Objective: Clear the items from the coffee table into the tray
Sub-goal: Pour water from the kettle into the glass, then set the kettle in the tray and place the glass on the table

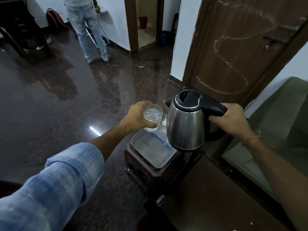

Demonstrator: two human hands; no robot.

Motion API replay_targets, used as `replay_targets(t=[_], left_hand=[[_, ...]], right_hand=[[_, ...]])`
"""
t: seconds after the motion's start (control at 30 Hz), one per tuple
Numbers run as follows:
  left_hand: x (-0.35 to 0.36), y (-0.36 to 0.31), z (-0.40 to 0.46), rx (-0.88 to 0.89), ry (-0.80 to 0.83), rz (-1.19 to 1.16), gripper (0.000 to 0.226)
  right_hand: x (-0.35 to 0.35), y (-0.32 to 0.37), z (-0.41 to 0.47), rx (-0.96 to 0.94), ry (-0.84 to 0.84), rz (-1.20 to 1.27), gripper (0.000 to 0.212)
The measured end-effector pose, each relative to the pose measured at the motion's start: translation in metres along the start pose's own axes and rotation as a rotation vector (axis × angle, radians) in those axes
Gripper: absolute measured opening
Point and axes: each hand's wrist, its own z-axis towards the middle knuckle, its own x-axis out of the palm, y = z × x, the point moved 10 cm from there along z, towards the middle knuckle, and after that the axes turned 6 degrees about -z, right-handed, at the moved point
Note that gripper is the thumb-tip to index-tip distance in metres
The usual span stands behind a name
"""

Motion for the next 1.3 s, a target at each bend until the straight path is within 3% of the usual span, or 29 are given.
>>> replay_targets(t=[0.37,0.67,0.93,1.07,1.17,1.3], left_hand=[[0.005,0.116,-0.049,-0.179,-0.08,0.021,0.099],[0.029,0.148,-0.048,-0.145,-0.065,0.014,0.097],[0.039,0.152,-0.042,-0.121,-0.018,-0.004,0.096],[0.043,0.146,-0.039,-0.121,0.01,-0.003,0.097],[0.046,0.134,-0.031,-0.097,0.024,-0.011,0.096],[0.055,0.102,-0.018,-0.018,0.058,0.002,0.096]], right_hand=[[0.208,-0.062,0.001,0.138,0.026,0.207,0.018],[0.326,-0.101,-0.001,0.25,0.121,0.216,0.022],[0.348,-0.127,-0.014,0.347,0.114,0.244,0.023],[0.347,-0.127,-0.015,0.328,0.196,0.199,0.024],[0.337,-0.114,-0.016,0.258,0.284,0.158,0.034],[0.292,-0.099,-0.018,0.173,0.249,0.138,0.064]])
